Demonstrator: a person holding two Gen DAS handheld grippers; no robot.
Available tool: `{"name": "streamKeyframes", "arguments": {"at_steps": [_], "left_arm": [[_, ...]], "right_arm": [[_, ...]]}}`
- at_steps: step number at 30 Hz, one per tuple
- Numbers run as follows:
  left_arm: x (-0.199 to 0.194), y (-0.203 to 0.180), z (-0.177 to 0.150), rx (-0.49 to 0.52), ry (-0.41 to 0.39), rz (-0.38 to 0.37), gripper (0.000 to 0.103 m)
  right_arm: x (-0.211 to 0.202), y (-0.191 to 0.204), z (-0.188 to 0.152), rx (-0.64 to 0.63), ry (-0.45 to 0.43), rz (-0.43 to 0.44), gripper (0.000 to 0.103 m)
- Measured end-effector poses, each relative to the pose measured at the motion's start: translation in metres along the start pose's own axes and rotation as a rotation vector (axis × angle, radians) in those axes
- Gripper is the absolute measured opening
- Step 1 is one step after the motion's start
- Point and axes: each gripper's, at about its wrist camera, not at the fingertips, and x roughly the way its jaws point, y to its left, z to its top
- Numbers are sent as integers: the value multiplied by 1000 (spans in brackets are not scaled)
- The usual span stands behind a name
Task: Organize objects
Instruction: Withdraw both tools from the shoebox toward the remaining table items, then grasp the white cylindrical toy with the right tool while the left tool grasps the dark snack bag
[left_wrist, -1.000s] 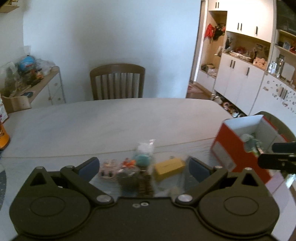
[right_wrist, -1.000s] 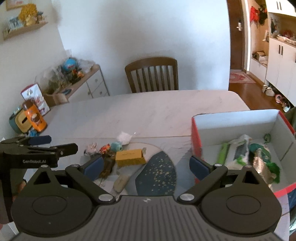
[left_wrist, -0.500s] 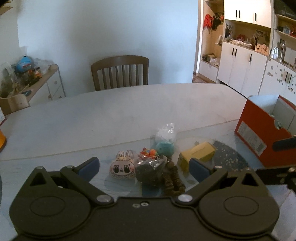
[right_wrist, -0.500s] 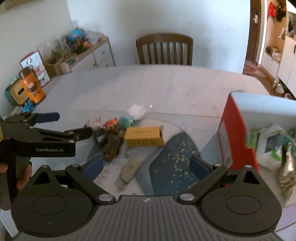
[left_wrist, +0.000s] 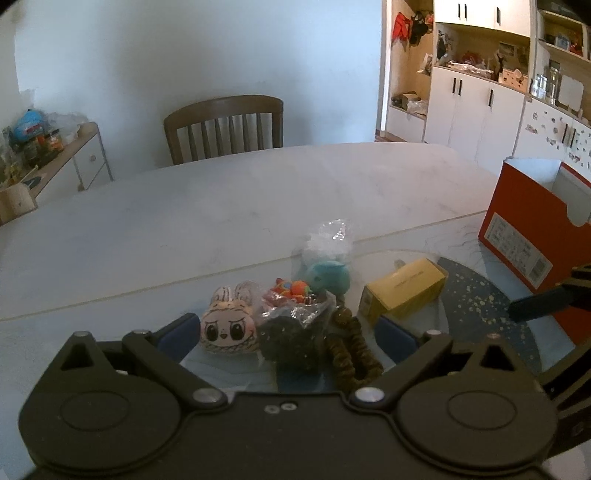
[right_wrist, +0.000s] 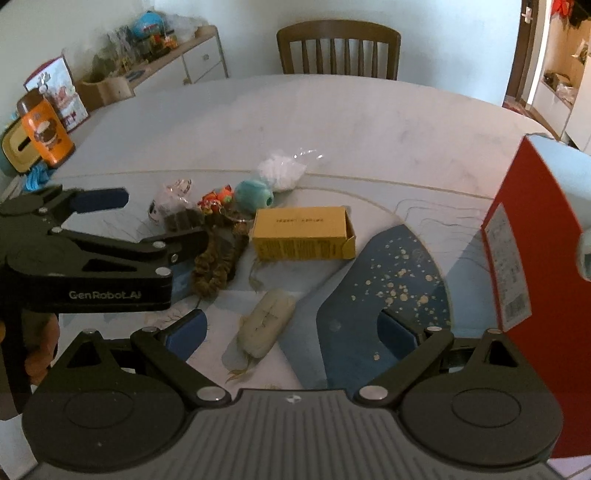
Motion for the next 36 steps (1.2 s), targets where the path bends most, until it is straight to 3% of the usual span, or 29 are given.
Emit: {"name": "streamKeyframes", "arguments": {"at_steps": [4, 9, 14, 18, 21, 31, 36], "left_arm": [[5, -4, -1, 21, 3, 5, 89], [10, -4, -3, 30, 12, 15, 76], [10, -2, -5, 23, 10, 26, 66], [13, -3, -6, 29, 20, 29, 60], [14, -3, -6, 31, 26, 20, 49], [12, -6, -3, 38, 33, 19, 34], [9, -5, -1, 21, 46, 19, 31]], "right_arm": [[9, 3, -1, -18, 15, -4, 98], [17, 5, 1, -26, 37, 0, 89], [25, 7, 3, -27, 57, 8, 70], [26, 11, 4, -45, 59, 10, 61], [25, 13, 5, -56, 60, 3, 51], [20, 15, 4, -65, 57, 8, 27], [17, 12, 3, -53, 57, 11, 23]]}}
